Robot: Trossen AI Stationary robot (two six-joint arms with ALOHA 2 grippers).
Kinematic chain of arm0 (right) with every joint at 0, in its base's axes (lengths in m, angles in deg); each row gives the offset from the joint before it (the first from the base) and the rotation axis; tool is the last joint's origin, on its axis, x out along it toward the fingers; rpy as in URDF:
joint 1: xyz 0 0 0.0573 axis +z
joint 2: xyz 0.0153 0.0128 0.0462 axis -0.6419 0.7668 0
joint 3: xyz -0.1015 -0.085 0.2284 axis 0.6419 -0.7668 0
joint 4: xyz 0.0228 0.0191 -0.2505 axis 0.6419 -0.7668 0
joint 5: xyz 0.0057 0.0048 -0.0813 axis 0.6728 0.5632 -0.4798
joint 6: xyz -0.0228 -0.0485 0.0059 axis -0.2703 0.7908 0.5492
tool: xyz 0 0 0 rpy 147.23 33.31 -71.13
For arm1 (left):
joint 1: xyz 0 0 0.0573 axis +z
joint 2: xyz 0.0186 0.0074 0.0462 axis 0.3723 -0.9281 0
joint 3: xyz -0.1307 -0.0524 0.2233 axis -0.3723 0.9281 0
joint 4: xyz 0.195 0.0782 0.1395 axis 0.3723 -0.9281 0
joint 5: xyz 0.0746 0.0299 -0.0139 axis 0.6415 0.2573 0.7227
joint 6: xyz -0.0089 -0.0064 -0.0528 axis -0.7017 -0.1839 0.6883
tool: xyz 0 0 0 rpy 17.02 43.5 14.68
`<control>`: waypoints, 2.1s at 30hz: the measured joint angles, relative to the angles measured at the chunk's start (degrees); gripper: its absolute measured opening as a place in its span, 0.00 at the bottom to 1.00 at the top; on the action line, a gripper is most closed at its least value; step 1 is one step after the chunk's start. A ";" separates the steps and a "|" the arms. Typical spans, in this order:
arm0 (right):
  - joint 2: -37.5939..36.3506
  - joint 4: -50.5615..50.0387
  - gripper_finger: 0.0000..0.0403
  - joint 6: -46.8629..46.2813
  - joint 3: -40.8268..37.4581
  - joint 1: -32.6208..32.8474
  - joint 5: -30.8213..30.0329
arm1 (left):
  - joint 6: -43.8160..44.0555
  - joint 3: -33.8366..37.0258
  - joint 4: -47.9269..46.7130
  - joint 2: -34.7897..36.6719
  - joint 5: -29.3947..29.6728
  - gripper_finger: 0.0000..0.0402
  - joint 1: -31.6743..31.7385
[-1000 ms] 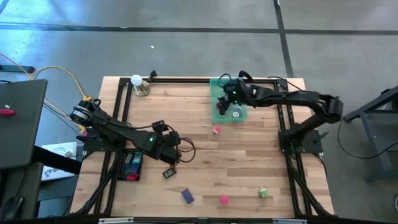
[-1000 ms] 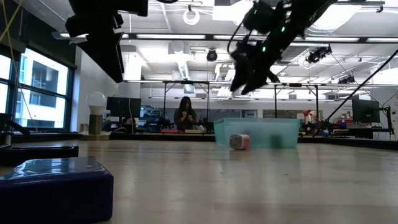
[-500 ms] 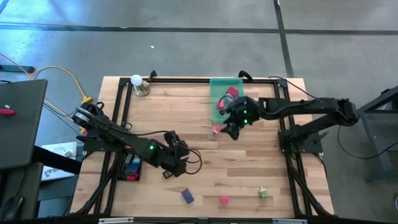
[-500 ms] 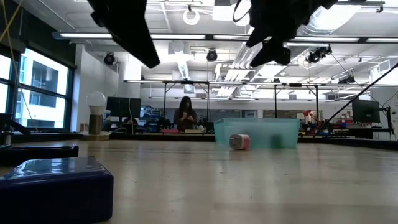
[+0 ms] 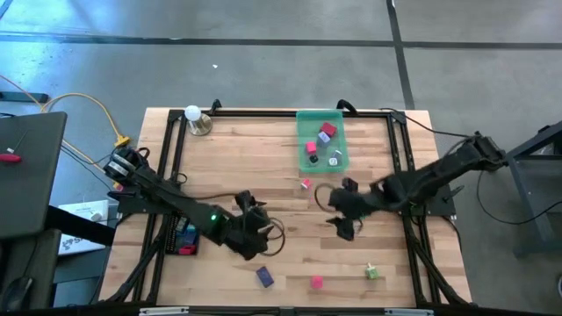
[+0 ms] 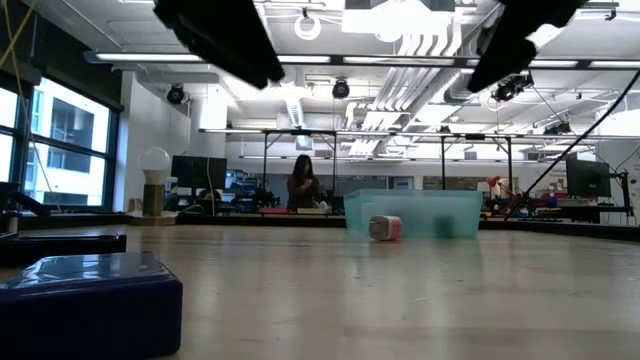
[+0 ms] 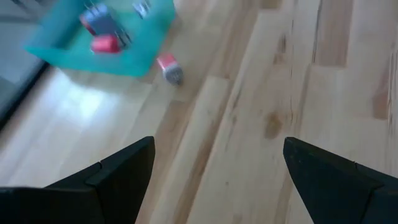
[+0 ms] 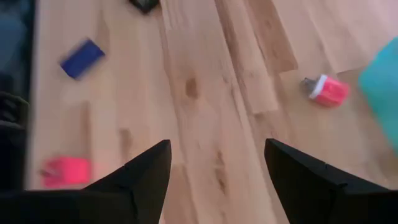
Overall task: Pick & Place Office items
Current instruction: Put the pink white charger adapter into the green bin
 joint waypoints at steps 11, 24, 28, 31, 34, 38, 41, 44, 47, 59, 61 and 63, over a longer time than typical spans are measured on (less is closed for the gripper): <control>3.32 -3.32 0.61 -1.90 -0.02 11.55 -12.37 | -7.71 -0.04 4.31 -3.63 10.76 0.86 -4.87; 15.96 -0.91 0.61 -0.35 -0.02 11.61 -17.02 | -6.32 2.82 4.69 -4.27 10.04 0.86 -3.22; 19.36 2.92 0.61 7.01 -0.02 9.73 -14.13 | -2.43 5.61 4.43 -4.27 10.03 0.86 -3.29; 20.88 5.36 0.61 12.30 -0.02 7.28 -13.92 | 0.33 7.16 4.50 -4.27 9.82 0.86 -3.62; 21.30 6.15 0.61 16.36 -0.02 4.51 -13.55 | 2.38 7.58 4.51 -4.27 9.63 0.86 -3.96; 21.30 6.44 0.61 22.28 -0.02 0.43 -12.36 | 2.96 7.58 5.49 -4.27 8.75 0.86 -4.31; 21.28 6.49 0.61 27.47 -0.02 -2.64 -10.27 | 3.08 7.58 5.67 -4.27 7.75 0.86 -4.31; 21.52 7.75 0.61 29.67 -0.02 -5.69 -6.63 | 3.49 7.58 5.93 -4.27 7.64 0.86 -4.29; 21.98 8.51 0.61 31.58 -0.01 -7.64 -6.43 | 3.95 7.58 6.11 -4.27 7.62 0.86 -4.09; 22.13 9.90 0.61 41.90 0.00 -11.22 -9.19 | 4.17 7.56 7.18 -4.27 7.57 0.86 -4.05; 23.07 10.34 0.61 42.57 0.00 -11.66 -8.42 | 4.17 7.56 7.18 -4.27 7.57 0.86 -4.05; 24.26 10.32 0.61 43.41 -0.02 -12.02 -8.14 | 4.17 7.56 7.16 -4.27 7.57 0.86 -4.05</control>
